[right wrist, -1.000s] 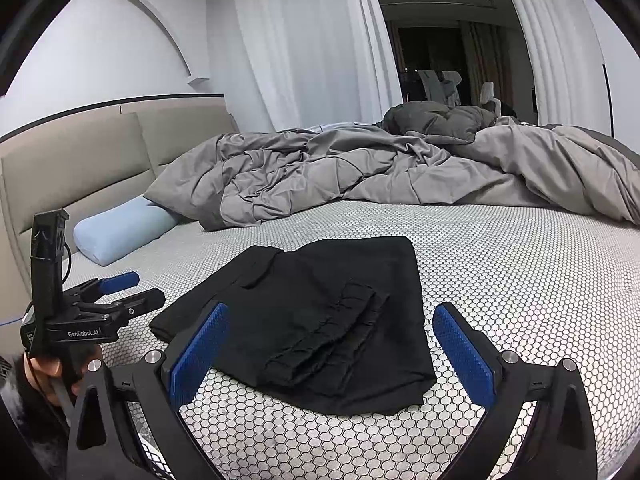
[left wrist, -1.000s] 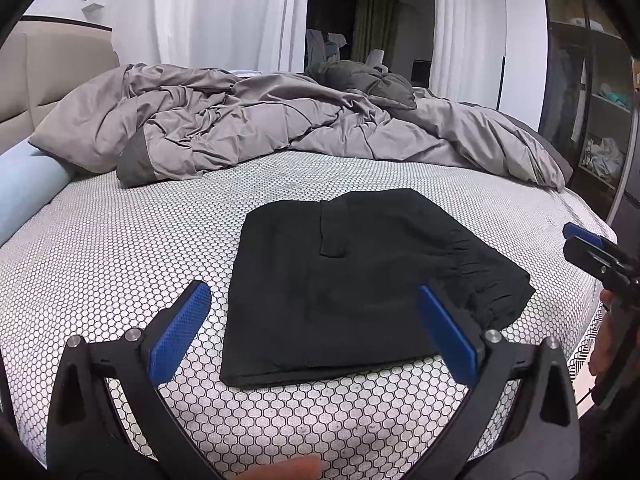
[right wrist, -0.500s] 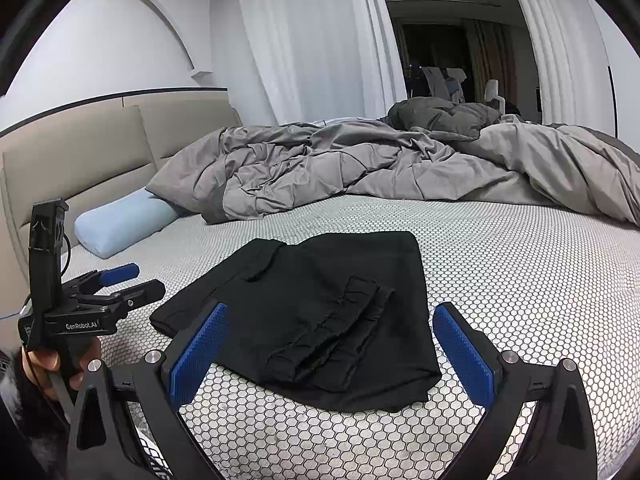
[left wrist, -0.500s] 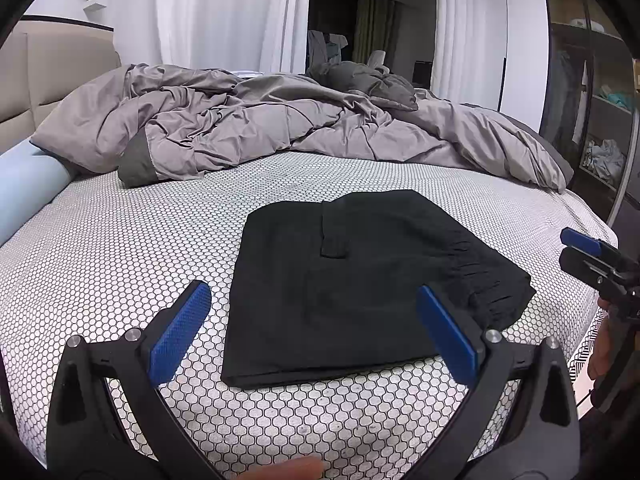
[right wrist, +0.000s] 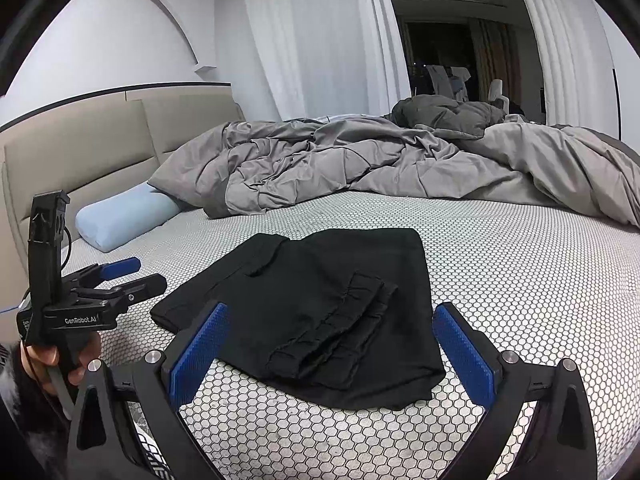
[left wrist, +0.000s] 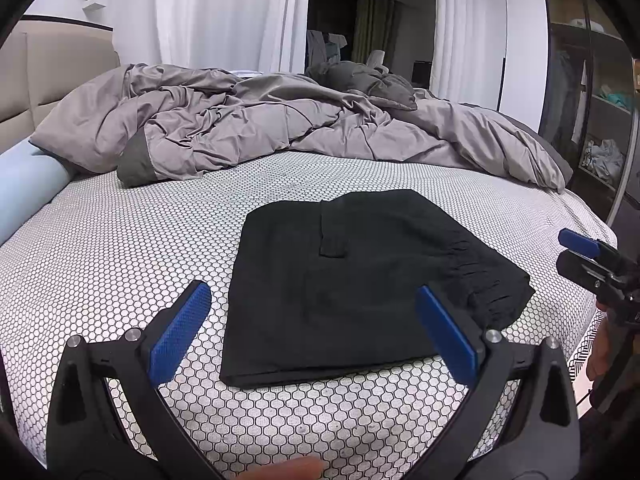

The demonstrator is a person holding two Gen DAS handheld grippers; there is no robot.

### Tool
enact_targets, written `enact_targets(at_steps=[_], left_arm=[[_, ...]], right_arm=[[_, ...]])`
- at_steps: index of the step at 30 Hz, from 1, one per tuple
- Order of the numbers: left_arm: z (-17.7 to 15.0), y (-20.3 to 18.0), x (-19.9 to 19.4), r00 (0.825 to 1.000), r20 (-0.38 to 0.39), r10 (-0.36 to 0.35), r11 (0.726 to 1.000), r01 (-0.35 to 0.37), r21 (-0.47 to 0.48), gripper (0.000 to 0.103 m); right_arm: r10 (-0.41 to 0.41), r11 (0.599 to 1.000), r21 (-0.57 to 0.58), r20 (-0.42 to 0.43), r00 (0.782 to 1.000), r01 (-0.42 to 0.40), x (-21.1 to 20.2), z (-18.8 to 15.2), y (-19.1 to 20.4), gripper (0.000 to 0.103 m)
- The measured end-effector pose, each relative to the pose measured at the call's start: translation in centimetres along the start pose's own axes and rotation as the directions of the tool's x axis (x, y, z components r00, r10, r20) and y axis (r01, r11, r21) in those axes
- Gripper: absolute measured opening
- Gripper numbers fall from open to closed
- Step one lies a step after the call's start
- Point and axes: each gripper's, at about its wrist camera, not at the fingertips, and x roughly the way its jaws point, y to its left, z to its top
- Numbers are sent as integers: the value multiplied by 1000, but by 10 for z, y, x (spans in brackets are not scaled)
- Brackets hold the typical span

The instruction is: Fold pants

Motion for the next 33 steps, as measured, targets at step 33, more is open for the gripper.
enact_targets(at_steps=[33], left_arm=[[1, 10, 4, 1000, 1, -10, 1000, 10, 12, 102]], right_arm=[[-2, 1000, 2, -14, 1000, 2, 3, -2, -2, 103]])
